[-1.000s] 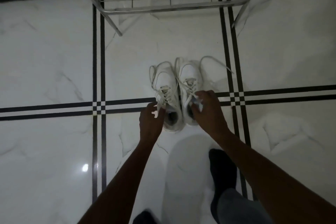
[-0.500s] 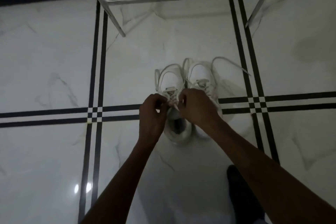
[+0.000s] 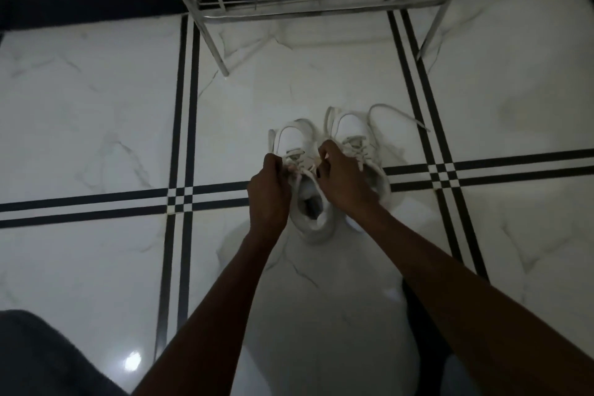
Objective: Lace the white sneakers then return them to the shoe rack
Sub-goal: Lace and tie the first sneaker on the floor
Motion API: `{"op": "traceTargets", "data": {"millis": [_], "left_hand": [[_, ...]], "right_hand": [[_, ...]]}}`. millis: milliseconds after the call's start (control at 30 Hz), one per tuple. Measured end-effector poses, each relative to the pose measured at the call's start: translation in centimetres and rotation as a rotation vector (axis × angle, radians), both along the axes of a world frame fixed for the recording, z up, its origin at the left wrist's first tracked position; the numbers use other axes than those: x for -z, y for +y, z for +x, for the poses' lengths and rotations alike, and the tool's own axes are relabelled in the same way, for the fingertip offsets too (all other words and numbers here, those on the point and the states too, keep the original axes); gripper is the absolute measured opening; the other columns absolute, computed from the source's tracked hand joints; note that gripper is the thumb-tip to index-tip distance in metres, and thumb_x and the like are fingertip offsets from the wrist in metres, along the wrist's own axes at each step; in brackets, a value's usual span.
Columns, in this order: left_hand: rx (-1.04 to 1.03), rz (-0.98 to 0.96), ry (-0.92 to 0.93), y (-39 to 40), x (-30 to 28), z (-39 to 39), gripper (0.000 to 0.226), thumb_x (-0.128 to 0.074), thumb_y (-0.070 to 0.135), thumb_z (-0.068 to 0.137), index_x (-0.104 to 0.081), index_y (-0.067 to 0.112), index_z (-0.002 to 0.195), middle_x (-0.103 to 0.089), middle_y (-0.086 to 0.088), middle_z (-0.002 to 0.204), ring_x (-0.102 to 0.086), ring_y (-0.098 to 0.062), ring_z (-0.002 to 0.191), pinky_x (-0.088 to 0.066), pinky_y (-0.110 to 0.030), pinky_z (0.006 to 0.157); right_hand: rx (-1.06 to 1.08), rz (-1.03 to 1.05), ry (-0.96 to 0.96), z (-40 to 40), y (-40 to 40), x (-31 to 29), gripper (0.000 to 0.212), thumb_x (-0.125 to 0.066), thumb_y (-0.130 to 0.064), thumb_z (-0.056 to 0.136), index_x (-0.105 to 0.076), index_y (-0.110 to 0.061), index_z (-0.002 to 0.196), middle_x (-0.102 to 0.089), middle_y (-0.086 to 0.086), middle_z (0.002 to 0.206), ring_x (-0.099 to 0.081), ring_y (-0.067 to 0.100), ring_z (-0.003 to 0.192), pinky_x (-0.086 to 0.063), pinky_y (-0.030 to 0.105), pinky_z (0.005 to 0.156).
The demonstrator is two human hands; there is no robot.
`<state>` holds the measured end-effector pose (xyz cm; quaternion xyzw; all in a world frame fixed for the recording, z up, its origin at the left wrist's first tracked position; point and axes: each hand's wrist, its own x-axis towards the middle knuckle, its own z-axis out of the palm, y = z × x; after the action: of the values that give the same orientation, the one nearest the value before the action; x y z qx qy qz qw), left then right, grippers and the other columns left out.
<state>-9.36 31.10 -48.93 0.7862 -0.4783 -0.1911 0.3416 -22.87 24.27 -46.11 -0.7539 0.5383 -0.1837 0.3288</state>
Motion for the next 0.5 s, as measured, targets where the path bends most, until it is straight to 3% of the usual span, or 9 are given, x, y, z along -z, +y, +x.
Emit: {"op": "traceTargets", "data": {"millis": [100, 200, 333, 433, 500], "left_hand": [[-0.054, -0.033, -0.003, 0.2, 0.4, -0.4, 0.014, -0.048, 0.018, 0.101, -0.053, 0.004, 0.101, -0.069, -0.014, 0.080, -0.065, -0.034, 0.068, -0.051, -0.044, 0.058], [-0.055, -0.035, 0.015, 0.1, -0.2, -0.7, 0.016, -0.048, 0.018, 0.100, -0.053, 0.003, 0.101, -0.069, -0.015, 0.080, -0.063, -0.033, 0.067, -0.043, -0.037, 0.056], [-0.062, -0.037, 0.041, 0.0, 0.0, -0.7, 0.008, -0.051, 0.011, 0.102, -0.053, 0.003, 0.101, -0.067, -0.012, 0.080, -0.064, -0.032, 0.069, -0.045, -0.037, 0.056], [-0.127, -0.049, 0.135, 0.7, 0.4, -0.6, 0.010, -0.049, 0.008, 0.104, -0.051, 0.009, 0.095, -0.060, -0.001, 0.078, -0.056, -0.013, 0.064, -0.039, -0.030, 0.057], [-0.134, -0.068, 0.216, 0.9, 0.7, -0.5, 0.015, -0.054, 0.014, 0.104, -0.051, 0.010, 0.090, -0.060, 0.000, 0.076, -0.054, -0.009, 0.064, -0.041, -0.028, 0.057]], "right_hand": [[0.039, -0.043, 0.000, 0.0, 0.4, 0.6, 0.009, -0.045, -0.004, 0.098, -0.053, -0.003, 0.103, -0.052, 0.008, 0.070, -0.041, 0.013, 0.052, -0.036, 0.009, 0.049], [0.101, -0.057, 0.008, -0.3, 0.6, 0.2, 0.010, -0.045, -0.005, 0.098, -0.053, -0.003, 0.102, -0.055, 0.010, 0.075, -0.048, 0.021, 0.062, -0.037, 0.007, 0.052], [0.102, -0.031, 0.009, 0.0, 0.5, 0.0, 0.012, -0.044, -0.003, 0.097, -0.053, -0.002, 0.104, -0.053, 0.009, 0.074, -0.046, 0.018, 0.061, -0.035, 0.013, 0.047], [0.027, 0.036, -0.020, 0.7, 0.1, 0.5, 0.007, -0.044, -0.004, 0.097, -0.051, -0.003, 0.099, -0.054, 0.011, 0.073, -0.045, 0.016, 0.057, -0.025, 0.024, 0.046], [0.021, 0.111, -0.051, 0.8, -0.1, 0.8, 0.006, -0.048, -0.008, 0.097, -0.052, -0.003, 0.097, -0.058, 0.012, 0.078, -0.052, 0.020, 0.064, -0.038, 0.030, 0.055]]}}
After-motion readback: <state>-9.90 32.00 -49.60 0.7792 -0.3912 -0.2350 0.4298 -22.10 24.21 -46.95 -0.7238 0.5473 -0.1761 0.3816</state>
